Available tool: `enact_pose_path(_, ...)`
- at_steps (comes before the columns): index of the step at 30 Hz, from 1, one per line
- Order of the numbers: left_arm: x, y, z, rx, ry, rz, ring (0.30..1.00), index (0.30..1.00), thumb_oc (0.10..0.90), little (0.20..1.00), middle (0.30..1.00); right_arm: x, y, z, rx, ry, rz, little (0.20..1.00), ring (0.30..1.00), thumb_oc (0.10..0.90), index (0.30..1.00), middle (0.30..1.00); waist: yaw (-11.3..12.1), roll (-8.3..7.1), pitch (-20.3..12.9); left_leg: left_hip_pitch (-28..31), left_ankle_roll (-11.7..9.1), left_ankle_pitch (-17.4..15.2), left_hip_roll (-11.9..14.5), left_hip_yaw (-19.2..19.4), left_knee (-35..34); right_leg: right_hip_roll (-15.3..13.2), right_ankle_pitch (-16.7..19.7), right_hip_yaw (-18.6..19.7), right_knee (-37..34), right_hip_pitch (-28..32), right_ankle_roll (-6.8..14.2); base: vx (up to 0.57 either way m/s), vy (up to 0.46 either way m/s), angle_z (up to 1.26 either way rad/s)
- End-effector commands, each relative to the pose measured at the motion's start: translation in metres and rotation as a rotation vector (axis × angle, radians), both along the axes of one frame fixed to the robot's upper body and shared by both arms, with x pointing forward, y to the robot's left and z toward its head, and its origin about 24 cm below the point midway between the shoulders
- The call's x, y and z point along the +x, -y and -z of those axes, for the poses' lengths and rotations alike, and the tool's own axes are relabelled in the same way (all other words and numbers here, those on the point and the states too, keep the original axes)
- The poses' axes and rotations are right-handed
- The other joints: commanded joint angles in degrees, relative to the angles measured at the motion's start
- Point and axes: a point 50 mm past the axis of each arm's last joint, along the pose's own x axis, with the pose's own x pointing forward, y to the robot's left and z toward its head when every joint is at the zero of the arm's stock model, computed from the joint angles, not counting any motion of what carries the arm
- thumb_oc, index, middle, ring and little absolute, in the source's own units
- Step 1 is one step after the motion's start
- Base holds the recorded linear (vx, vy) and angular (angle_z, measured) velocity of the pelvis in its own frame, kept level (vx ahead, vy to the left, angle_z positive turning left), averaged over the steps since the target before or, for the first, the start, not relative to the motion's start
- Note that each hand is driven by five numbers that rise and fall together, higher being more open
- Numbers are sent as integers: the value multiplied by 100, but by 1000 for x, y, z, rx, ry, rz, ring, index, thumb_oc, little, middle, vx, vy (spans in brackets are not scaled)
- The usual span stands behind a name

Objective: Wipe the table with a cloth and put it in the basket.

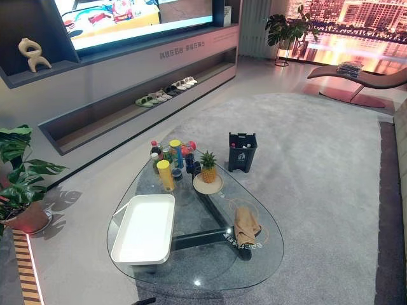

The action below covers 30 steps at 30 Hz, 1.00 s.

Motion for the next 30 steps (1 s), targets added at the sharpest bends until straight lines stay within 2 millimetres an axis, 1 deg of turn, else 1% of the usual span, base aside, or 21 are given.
enact_pose_path(1, 19, 2, -2, 1, 16, 46, 900, 900, 800, 900, 900, 14, -14, 2, 36, -6, -47, 900, 900, 800, 900, 900, 15, -5, 370, -18, 158, -25, -132, -6, 36, -169, -79, -181, 161, 149, 81, 0, 0, 0)
enact_pose_path(16, 21, -1, -3, 26, 25, 48, 900, 900, 800, 900, 900, 14, -15, 3, 44, -8, -54, 900, 900, 800, 900, 900, 28, -30, 366, -23, 158, -25, -131, -28, 36, -153, -88, -181, 153, 161, 71, 0, 0, 0)
enact_pose_path(30, 22, -2, -4, 23, 32, 47, 900, 900, 800, 900, 900, 10, -10, 2, 19, -28, -29, 900, 900, 800, 900, 900, 30, -29, 345, 3, 157, -27, -123, -6, 36, -155, -82, -201, 148, 184, 73, 0, 0, 0)
